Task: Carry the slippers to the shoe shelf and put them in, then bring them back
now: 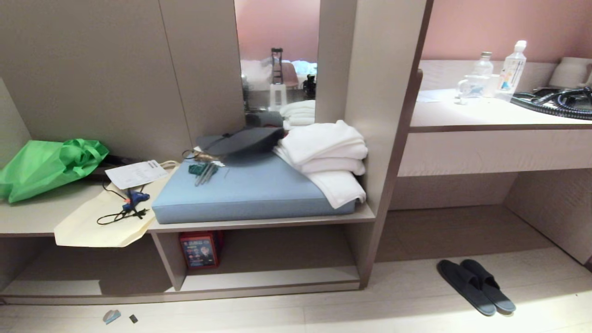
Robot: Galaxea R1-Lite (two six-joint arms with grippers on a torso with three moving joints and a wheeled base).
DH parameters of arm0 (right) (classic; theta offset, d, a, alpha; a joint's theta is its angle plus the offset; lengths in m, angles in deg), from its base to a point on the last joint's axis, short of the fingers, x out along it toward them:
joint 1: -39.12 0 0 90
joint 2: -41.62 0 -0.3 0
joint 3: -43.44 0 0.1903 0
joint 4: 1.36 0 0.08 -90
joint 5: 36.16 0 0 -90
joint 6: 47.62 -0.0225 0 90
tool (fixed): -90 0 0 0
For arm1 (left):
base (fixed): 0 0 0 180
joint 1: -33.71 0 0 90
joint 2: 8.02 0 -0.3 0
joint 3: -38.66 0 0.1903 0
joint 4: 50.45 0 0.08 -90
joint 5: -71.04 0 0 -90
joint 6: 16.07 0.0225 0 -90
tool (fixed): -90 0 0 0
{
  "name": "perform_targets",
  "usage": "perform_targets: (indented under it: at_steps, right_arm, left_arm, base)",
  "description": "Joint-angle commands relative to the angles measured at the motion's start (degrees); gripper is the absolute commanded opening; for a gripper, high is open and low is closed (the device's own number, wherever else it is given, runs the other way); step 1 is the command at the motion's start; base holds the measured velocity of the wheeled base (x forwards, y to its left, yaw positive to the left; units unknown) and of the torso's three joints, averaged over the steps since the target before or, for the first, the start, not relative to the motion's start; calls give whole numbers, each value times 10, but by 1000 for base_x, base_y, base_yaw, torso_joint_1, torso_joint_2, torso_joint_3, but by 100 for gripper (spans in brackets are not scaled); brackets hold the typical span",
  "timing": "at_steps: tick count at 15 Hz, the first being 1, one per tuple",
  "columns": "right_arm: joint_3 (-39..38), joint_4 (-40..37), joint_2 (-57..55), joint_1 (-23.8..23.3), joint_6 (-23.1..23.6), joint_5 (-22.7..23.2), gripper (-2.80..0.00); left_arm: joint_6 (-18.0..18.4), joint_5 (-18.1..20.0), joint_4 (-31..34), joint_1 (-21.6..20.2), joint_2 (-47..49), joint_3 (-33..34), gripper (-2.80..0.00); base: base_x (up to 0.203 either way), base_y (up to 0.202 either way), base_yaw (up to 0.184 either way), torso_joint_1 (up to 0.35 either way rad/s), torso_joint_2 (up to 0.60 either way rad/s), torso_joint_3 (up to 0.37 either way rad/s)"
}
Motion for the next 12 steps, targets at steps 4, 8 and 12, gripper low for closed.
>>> perform_targets:
  at_steps: [4,8,12]
  right_arm:
    - [0,0,0,0,0,0,-280]
    - [0,0,-1,0,0,0,-280]
    - [0,0,-1,0,0,0,-280]
  left_arm:
    - [-1,0,0,0,0,0,-280]
    - [-1,0,0,0,0,0,-280]
    - [0,0,0,0,0,0,-280]
  base:
    - [0,195,-1,0,0,0]
    - [0,193,-3,-3,4,3]
    - [0,140,0,1,0,3]
